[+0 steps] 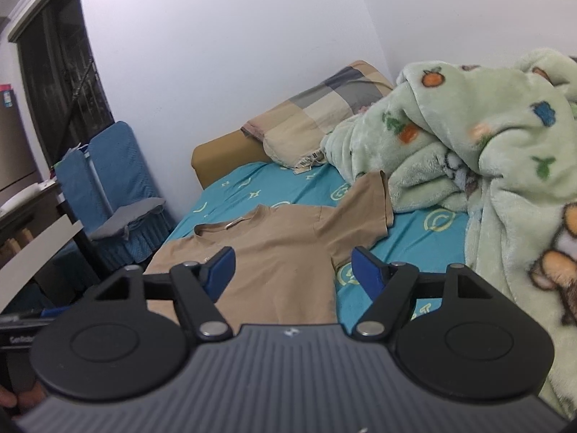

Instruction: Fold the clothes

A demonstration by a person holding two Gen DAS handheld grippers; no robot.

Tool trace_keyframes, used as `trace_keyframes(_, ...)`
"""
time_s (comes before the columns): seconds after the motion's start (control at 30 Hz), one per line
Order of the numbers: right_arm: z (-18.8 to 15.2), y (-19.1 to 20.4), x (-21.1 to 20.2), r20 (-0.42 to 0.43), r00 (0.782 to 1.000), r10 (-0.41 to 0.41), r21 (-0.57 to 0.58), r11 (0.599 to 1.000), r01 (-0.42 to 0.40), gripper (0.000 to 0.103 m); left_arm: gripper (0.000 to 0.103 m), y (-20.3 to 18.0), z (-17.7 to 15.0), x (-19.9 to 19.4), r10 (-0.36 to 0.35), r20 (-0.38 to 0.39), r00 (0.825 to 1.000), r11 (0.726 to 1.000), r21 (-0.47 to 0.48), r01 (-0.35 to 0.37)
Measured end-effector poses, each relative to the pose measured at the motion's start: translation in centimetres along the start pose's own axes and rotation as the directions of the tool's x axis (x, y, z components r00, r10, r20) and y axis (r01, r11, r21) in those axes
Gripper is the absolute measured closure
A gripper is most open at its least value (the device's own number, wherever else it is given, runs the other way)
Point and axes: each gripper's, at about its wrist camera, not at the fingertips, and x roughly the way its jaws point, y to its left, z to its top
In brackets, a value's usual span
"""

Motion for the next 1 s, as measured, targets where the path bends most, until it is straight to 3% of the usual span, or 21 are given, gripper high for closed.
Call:
trace_keyframes(0.07, 0.0, -0.3, 0.4, -0.018, 1.000, -0.001, 0.030, 1.000, 0.002, 0.027, 0.000, 0.6, -0.1, -0.3, -0.005, 0.002, 1.000, 1.000, -0.024, 0.005)
trace_keyframes(0.13, -0.1, -0.4, 0.7, -0.032, 0.999, -0.007, 0.046, 0.999, 0.008, 0.018, 0.000, 0.9, -0.1, -0.3, -0.001, 0.001, 1.000, 0.999, -0.035, 0.001)
trace_keyframes(0.33, -0.4, -0.3, 0.9, -0.035, 0.999, -0.029, 0.048, 0.998, 0.031, 0.018, 0.000, 0.6, -0.6, -0.4, 0.001, 0.001, 1.000, 0.999, -0.032, -0.001)
trace_keyframes(0.5, 0.0, -1.1, 2.7, -0.073, 0.997, 0.039, 0.184, 0.983, -0.025, 0.018, 0.000, 0.3, -1.2, 0.1, 0.015, -0.005, 1.000, 0.999, -0.034, -0.015)
trace_keyframes(0.63, 1.0, -1.9, 5.7, -0.101, 0.993, 0.065, 0.243, 0.969, -0.039, 0.019, 0.000, 0.6, -1.6, 0.9, 0.039, -0.031, 0.999, 0.998, -0.050, -0.041)
trace_keyframes(0.83, 2.3, -5.5, 11.7, -0.119, 0.993, 0.019, 0.399, 0.916, 0.031, 0.018, 0.000, 1.3, -2.0, 2.0, 0.069, -0.047, 0.997, 0.994, -0.085, -0.073)
trace_keyframes(1.0, 2.9, -9.1, 16.5, -0.095, 0.995, -0.040, 0.420, 0.904, 0.077, 0.018, 0.000, 1.9, -2.4, 3.2, 0.096, -0.066, 0.993, 0.987, -0.122, -0.104)
